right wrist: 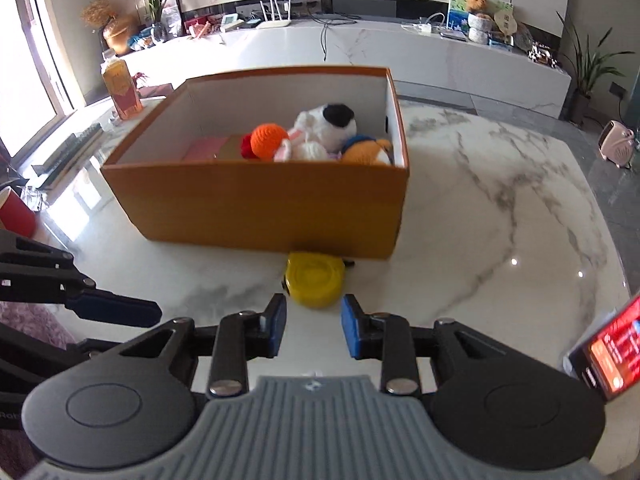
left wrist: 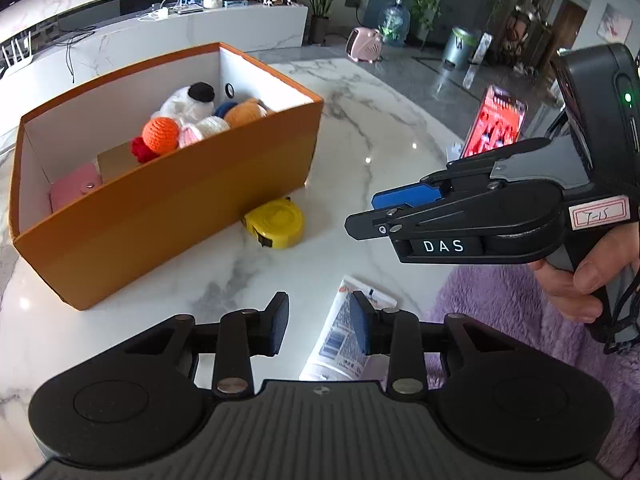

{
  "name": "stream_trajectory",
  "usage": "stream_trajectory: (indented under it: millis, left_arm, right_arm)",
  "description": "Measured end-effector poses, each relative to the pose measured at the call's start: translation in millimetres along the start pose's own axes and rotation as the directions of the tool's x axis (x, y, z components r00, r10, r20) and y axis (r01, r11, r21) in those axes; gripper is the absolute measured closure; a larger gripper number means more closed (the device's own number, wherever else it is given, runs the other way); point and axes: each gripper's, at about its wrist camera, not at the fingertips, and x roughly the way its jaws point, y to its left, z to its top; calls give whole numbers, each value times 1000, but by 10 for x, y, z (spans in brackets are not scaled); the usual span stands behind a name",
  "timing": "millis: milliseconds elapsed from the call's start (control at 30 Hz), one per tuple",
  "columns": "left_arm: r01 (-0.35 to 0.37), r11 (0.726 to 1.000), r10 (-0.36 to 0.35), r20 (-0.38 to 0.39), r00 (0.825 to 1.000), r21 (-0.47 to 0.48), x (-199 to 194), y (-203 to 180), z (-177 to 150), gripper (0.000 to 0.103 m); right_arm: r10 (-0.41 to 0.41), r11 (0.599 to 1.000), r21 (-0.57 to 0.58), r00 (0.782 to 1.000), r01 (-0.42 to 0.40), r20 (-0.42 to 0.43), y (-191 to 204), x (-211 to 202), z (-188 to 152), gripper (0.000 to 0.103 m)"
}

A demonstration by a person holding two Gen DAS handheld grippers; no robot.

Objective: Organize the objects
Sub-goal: 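Move the left tool to the Vaseline tube while the right moves to the yellow tape measure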

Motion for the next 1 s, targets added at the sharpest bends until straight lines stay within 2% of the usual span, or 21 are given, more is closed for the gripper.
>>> stream_trajectory:
  millis: [133,300,433,533,567,733,867,1000]
  left_arm:
    - [-69,991,73,-37,997,111,162,-224,-101,55]
    - [-114,969,128,-52,990,217,307,-501,-163,48]
    - [-179,934,205,-52,977,309,473,-713,-195,47]
    - [-252,893,288,-44,957,372,599,-811,-198,47]
    - [-254,884,293,-42,955,393,623,-847,-197,47]
    - [-214,877,270,-72,960,430,758,-977,-186,46]
    - [-228,865,298,-92,950,447,914,-1005,-182,48]
    - [-218,871,299,-123,946,440,1002,-976,-170,50]
  right_arm:
    - [4,999,49,999,-2,-41,-101,54,-280,71]
    - [9,996,93,998,-3,-68,-224,131,-456,71]
    - [45,979,203,994,-23,-104,-393,225,-524,71]
    - [89,960,273,991,-59,-98,-506,220,-553,71]
    - [100,955,287,990,-68,-98,-529,222,-564,70]
    - [114,945,318,989,-79,-94,-562,241,-578,70]
    - [118,934,347,990,-82,-83,-597,257,-579,70]
    - [127,930,357,989,-92,-77,-613,260,-584,69]
